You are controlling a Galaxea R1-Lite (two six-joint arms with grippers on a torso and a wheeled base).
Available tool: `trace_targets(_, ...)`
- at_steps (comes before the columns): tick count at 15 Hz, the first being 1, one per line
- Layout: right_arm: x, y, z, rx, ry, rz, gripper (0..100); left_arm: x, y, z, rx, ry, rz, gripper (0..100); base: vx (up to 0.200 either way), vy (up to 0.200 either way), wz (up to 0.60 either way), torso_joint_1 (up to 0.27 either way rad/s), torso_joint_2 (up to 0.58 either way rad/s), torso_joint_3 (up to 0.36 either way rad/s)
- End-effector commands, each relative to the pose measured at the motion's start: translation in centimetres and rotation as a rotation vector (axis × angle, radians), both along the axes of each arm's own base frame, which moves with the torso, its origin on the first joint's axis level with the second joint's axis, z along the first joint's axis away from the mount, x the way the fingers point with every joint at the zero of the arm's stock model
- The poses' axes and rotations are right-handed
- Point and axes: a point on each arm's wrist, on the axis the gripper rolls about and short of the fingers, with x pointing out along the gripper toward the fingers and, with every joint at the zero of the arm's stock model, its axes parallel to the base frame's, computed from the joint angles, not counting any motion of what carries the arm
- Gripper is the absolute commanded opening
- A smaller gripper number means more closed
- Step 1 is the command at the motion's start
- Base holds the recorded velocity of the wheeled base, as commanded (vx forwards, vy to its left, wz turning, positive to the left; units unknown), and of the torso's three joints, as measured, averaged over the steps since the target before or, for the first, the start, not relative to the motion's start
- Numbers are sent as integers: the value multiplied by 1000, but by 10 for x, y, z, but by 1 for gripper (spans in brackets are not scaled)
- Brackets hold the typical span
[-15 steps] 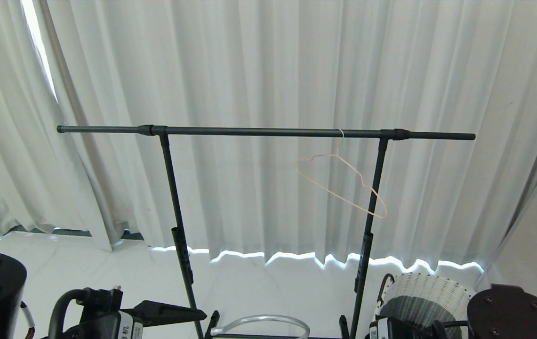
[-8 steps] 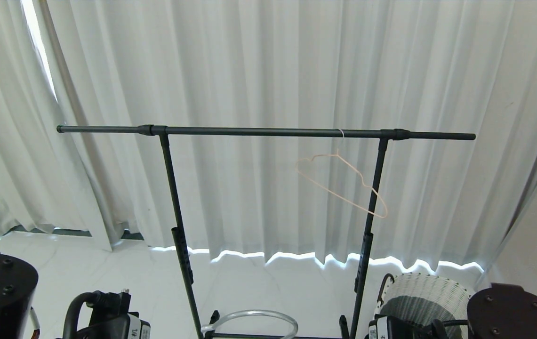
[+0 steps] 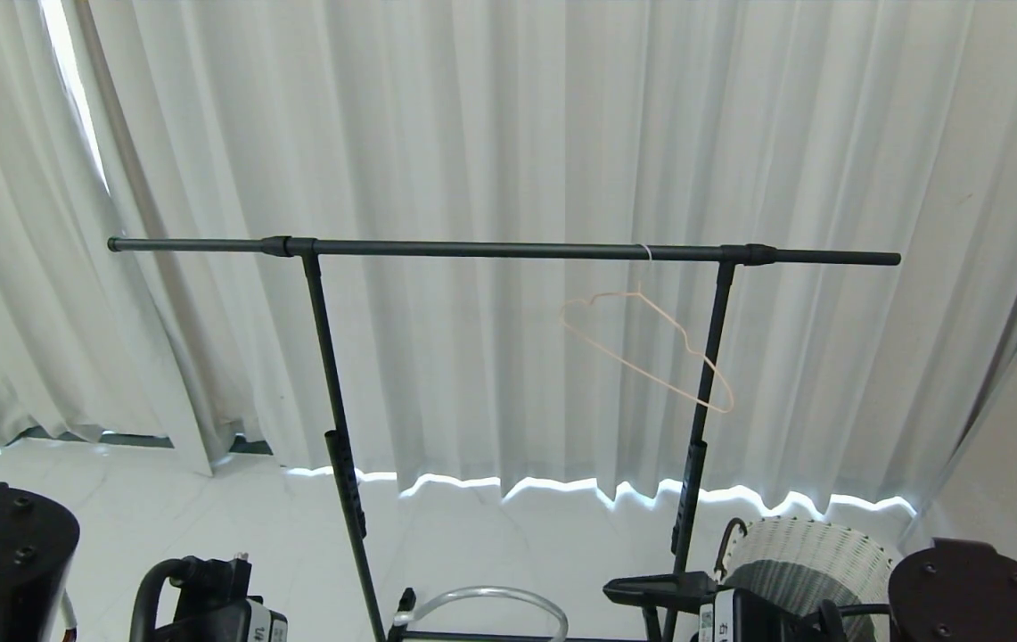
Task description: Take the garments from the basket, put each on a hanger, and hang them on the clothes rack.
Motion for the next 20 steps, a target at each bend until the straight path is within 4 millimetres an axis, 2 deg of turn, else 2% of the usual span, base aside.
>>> trace_targets(1, 1, -3, 0, -3, 0, -18, 100, 0, 5, -5, 15, 8, 34, 0, 0, 0, 0, 0, 0, 0)
trace_targets(6, 17, -20, -6, -25, 17, -122, 100, 14, 24, -9, 78, -37, 224, 0, 0, 0, 0, 0, 0, 0)
trace_targets(9, 21, -20, -5, 10, 99, -170, 100, 24, 31, -5, 79, -43, 331, 0, 0, 0, 0, 0, 0, 0)
trace_targets(11, 22, -19, -5, 50, 199, -210, 100, 33, 39, 5, 62, -72, 411, 0, 0, 0, 0, 0, 0, 0)
trace_targets(12, 23, -17, -6, 71, 263, -236, 100, 39, 41, 16, 27, -126, 441, 0, 0, 0, 0, 0, 0, 0)
trace_targets(14, 30, -7, -4, 110, 325, -274, 100, 46, 38, 35, -55, -183, 463, 0, 0, 0, 0, 0, 0, 0)
trace_targets(16, 45, 15, 1, 169, 367, -353, 100, 49, 33, 52, -118, -207, 465, 0, 0, 0, 0, 0, 0, 0)
trace_targets(20, 72, 50, -7, 214, 369, -505, 100, 49, 32, 65, -151, -242, 459, 0, 0, 0, 0, 0, 0, 0)
